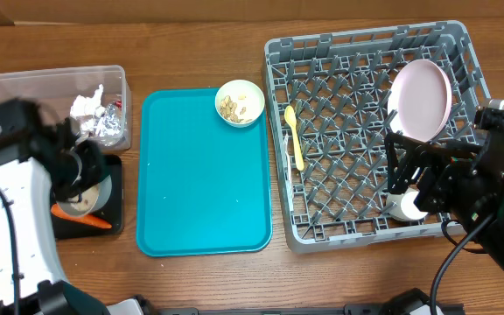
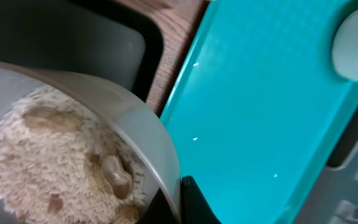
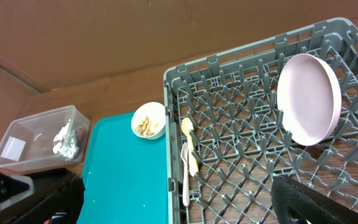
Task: Sort waste into correct bins and load items into the dishwasher rack
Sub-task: 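Tip the bowl to pour rice and peanuts onto the black tray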
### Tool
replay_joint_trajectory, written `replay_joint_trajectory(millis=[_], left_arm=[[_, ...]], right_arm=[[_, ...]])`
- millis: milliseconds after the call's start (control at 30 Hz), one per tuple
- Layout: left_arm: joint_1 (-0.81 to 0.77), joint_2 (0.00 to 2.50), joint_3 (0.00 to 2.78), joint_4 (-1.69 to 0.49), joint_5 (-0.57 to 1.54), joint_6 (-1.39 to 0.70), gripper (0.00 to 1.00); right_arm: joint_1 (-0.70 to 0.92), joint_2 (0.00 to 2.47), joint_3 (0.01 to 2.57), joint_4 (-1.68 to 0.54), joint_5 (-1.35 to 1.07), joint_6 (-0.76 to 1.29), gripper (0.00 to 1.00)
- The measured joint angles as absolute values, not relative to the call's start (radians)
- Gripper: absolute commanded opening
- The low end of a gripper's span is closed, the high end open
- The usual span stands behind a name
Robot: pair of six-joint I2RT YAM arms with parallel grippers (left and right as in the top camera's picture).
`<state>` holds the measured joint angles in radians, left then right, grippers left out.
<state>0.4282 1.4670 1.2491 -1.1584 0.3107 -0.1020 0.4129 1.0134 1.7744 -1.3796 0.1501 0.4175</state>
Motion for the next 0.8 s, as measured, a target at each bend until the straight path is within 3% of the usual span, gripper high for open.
replay_joint_trajectory(millis=[233, 600, 800], left_arm=[[0.657, 1.471, 1.087, -0.953, 0.601, 0.051, 0.04], [0.771, 1.472, 0.858, -0.57, 1.016, 0.135, 0.04], [0.873, 1.475, 0.775, -0.48, 1.225, 0.141, 0.05]], right_arm=[[0.413, 1.013, 1.774, -1.38, 0.15, 0.418, 1.0], [0.413, 1.013, 1.774, -1.38, 0.15, 0.418, 1.0], [0.413, 1.013, 1.774, -1.38, 0.15, 0.418, 1.0]])
